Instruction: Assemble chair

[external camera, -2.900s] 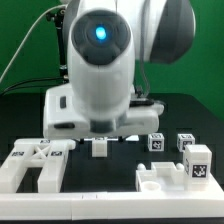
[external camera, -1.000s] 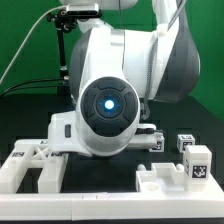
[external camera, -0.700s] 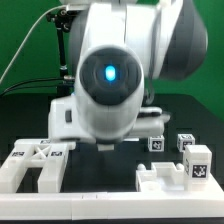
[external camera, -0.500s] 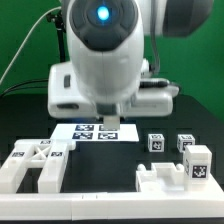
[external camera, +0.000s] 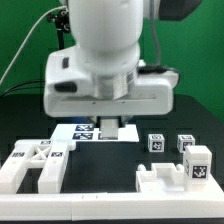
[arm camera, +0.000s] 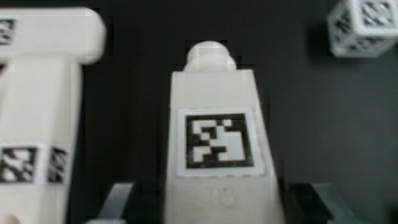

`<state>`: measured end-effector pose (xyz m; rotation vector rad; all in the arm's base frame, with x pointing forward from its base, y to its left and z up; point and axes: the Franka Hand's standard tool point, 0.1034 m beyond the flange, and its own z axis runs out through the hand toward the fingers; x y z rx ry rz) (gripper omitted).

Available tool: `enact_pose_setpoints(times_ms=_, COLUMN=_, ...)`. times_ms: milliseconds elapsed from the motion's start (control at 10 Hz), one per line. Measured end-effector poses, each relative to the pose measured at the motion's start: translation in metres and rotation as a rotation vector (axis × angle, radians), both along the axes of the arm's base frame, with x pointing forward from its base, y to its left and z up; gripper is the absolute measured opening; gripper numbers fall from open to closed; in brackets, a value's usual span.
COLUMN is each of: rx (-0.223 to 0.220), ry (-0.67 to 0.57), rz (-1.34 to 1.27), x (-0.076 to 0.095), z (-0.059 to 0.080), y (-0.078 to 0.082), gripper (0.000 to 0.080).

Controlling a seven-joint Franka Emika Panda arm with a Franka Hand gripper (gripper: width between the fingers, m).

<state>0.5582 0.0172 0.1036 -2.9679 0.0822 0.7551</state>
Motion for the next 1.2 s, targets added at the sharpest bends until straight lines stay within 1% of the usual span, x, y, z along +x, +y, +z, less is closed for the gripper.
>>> enact_pose_setpoints(times_ms=100, rx=0.011, ry=-0.117, rz=-0.008, x=0.024, z=0.021, y=0.013, gripper=0.0286)
enact_pose_setpoints(times_ms=200, rx=0.0, ry=-0.242, rz=0.008, x=0.045, z=0.04, y=0.026, gripper=0.0287)
enact_pose_setpoints(times_ms=300, rx=-0.008, ry=-0.339, rz=0.03, x=0.05, z=0.048, y=0.036, gripper=0.0287)
enact_pose_setpoints(times_ms=400, rx=-0.014, ry=-0.417, rz=0.021, x=0.048, z=0.043, y=0.033, gripper=0.0287)
enact_pose_setpoints(times_ms=500, rx=-0.019, ry=-0.462, rz=0.016, x=0.049, z=0.041, y=0.031, gripper=0.0287)
enact_pose_setpoints(times_ms=600, rx=-0.032, ry=-0.591, rz=0.028, x=0.059, z=0.041, y=0.03, gripper=0.0287)
enact_pose_setpoints(times_ms=700, rx=-0.049, ry=-0.699, rz=0.073, x=0.045, z=0.023, y=0.027, gripper=0.0287)
enact_pose_setpoints(times_ms=800, rx=-0.054, ry=-0.749, rz=0.116, x=0.035, z=0.013, y=0.019, gripper=0.0287)
enact_pose_setpoints(times_ms=900, rx=-0.063, ry=-0.826, rz=0.132, x=0.049, z=0.02, y=0.011, gripper=0.0287)
enact_pose_setpoints(times_ms=1000, rx=-0.085, ry=-0.934, rz=0.129, x=0.06, z=0.021, y=0.011, gripper=0.0287)
enact_pose_setpoints(times_ms=1100, rx=-0.085, ry=-0.957, rz=0.113, x=0.058, z=0.016, y=0.015, gripper=0.0287)
enact_pose_setpoints(times_ms=1200, rx=-0.089, ry=-1.002, rz=0.107, x=0.06, z=0.02, y=0.02, gripper=0.0287)
